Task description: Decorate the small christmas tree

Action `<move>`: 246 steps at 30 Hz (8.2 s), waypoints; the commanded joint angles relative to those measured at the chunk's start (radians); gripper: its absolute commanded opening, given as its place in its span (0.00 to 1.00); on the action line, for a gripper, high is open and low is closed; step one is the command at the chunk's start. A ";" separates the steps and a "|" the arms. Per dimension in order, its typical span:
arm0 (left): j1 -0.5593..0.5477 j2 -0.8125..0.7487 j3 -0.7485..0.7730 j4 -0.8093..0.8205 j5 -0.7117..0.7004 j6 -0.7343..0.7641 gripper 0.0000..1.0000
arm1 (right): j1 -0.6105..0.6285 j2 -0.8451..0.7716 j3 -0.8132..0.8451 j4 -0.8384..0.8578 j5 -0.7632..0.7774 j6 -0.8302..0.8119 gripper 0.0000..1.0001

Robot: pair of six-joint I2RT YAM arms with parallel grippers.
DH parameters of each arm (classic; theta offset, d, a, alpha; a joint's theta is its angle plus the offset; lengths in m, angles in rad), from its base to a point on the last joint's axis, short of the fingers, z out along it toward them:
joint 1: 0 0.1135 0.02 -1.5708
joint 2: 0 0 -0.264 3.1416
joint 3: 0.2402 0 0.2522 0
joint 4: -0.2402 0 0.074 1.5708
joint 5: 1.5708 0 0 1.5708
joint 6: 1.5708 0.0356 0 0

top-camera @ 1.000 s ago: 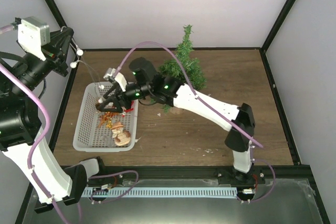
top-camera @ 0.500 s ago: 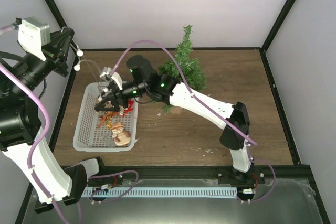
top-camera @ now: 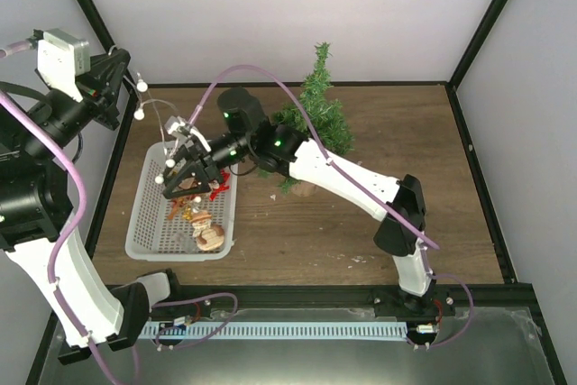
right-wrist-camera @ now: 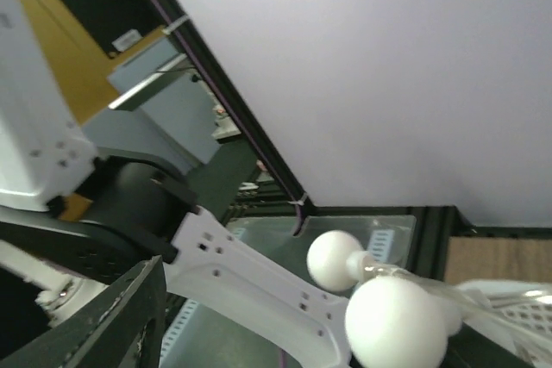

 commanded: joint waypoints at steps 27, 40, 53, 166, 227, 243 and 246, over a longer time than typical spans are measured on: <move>0.004 -0.031 -0.089 0.000 -0.065 0.022 0.00 | -0.059 -0.120 -0.041 0.707 -0.345 0.668 0.50; 0.004 -0.039 -0.049 -0.033 -0.055 0.047 0.00 | -0.071 -0.096 0.234 -0.345 0.377 -0.036 0.60; 0.003 -0.056 -0.045 -0.044 -0.026 0.043 0.00 | -0.082 -0.113 -0.097 -0.170 0.474 -0.071 0.68; -0.007 0.032 -0.621 0.125 0.682 -0.124 0.15 | 0.056 -0.293 0.438 -0.046 0.357 0.346 0.01; -0.660 -0.098 -1.241 0.030 0.087 0.438 0.74 | -0.104 -0.321 0.436 0.018 0.326 0.509 0.01; -0.745 -0.041 -1.252 0.208 0.099 0.306 0.65 | -0.104 -0.335 0.423 0.012 0.334 0.518 0.01; -0.752 -0.037 -1.270 0.249 0.081 0.271 0.32 | -0.104 -0.334 0.422 0.015 0.328 0.521 0.01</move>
